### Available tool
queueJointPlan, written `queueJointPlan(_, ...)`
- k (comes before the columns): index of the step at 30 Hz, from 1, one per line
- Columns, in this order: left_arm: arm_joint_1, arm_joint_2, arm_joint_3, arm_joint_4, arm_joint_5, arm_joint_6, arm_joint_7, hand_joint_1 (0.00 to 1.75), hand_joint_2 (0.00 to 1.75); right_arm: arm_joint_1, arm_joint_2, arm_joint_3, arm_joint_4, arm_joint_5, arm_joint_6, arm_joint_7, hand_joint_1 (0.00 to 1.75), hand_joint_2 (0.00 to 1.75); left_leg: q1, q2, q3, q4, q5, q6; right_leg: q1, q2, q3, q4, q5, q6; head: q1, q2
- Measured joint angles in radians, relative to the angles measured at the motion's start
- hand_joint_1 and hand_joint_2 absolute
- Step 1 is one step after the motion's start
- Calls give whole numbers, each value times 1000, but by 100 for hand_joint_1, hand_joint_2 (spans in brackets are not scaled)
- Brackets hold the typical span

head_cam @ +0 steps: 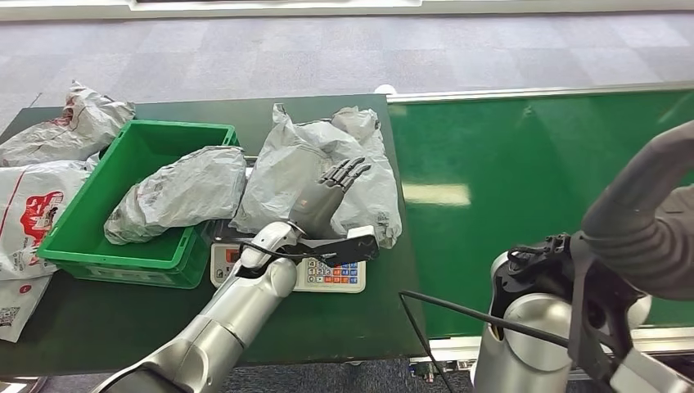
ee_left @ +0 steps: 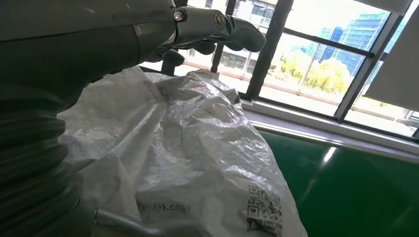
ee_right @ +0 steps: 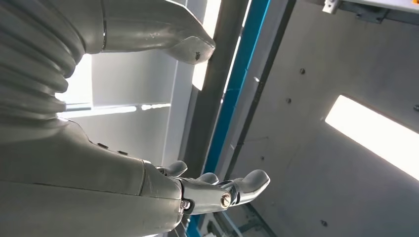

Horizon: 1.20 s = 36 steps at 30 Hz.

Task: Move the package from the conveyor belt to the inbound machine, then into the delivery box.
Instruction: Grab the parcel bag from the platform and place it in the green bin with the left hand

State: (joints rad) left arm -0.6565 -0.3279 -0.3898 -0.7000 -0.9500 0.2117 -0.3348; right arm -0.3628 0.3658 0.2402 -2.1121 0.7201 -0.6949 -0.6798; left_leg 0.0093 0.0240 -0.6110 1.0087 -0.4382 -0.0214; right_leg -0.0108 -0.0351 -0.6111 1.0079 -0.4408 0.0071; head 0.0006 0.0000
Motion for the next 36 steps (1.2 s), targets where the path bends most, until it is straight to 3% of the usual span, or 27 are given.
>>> queueJointPlan(6, -6, -4, -19, 72, -27, -47, 3, 0, 175, -2, 0, 4, 23, -24, 0, -15, 0, 175, 0, 0, 0, 0, 0, 0, 0, 0, 0, 0, 0, 0, 0, 0)
queueJointPlan(23, -10, -4, -28, 147, -42, -50, -4, 7, 175, -2, 0, 15, 47, -26, 0, -15, 0, 175, 0, 0, 0, 0, 0, 0, 0, 0, 0, 0, 0, 0, 0, 0)
queueJointPlan(27, -11, -4, -28, 149, -42, -50, -4, 175, 175, -2, 0, 16, 50, -26, 0, -15, 0, 175, 0, 0, 0, 0, 0, 0, 0, 0, 0, 0, 0, 0, 0, 0)
queueJointPlan(36, -13, -4, -28, 149, -41, -44, -8, 175, 175, -2, 0, 16, 56, -32, 0, -15, 0, 175, 0, 0, 0, 0, 0, 0, 0, 0, 0, 0, 0, 0, 0, 0)
